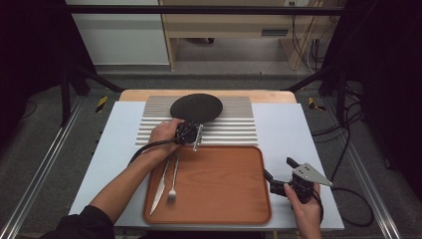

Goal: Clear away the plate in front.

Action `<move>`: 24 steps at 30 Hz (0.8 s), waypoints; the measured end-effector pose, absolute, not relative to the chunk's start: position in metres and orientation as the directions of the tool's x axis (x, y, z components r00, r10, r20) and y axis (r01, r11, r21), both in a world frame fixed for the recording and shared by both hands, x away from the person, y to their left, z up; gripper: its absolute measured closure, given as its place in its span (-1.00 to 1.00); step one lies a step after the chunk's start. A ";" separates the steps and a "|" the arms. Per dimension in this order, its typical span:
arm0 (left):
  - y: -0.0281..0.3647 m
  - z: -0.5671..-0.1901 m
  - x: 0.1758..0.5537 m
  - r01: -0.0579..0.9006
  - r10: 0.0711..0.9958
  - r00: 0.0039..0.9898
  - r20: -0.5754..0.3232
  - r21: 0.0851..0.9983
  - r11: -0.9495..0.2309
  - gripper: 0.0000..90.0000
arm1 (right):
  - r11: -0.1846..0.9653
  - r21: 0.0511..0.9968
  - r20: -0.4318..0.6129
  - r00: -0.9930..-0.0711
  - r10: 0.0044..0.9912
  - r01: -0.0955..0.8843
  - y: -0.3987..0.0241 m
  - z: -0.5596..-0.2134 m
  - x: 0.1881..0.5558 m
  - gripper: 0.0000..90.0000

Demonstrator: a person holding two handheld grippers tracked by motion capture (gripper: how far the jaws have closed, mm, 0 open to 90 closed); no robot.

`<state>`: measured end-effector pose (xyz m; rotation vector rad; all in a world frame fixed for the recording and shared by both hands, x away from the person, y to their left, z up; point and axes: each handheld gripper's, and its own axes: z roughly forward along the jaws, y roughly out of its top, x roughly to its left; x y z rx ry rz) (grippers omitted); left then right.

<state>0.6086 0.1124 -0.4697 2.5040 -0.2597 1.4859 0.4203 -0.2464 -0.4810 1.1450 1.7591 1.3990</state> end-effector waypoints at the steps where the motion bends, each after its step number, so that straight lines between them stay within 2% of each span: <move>1: 0.113 -0.469 0.608 -0.259 -0.034 0.475 0.879 0.102 -0.960 0.93 | 0.063 0.965 0.058 -0.440 0.896 0.255 -0.246 -0.481 0.420 -0.89; 24: 0.124 -0.435 0.550 -0.348 -0.018 0.383 0.924 0.127 -0.929 0.92 | 0.057 0.967 0.059 -0.434 0.899 0.248 -0.250 -0.479 0.419 -0.89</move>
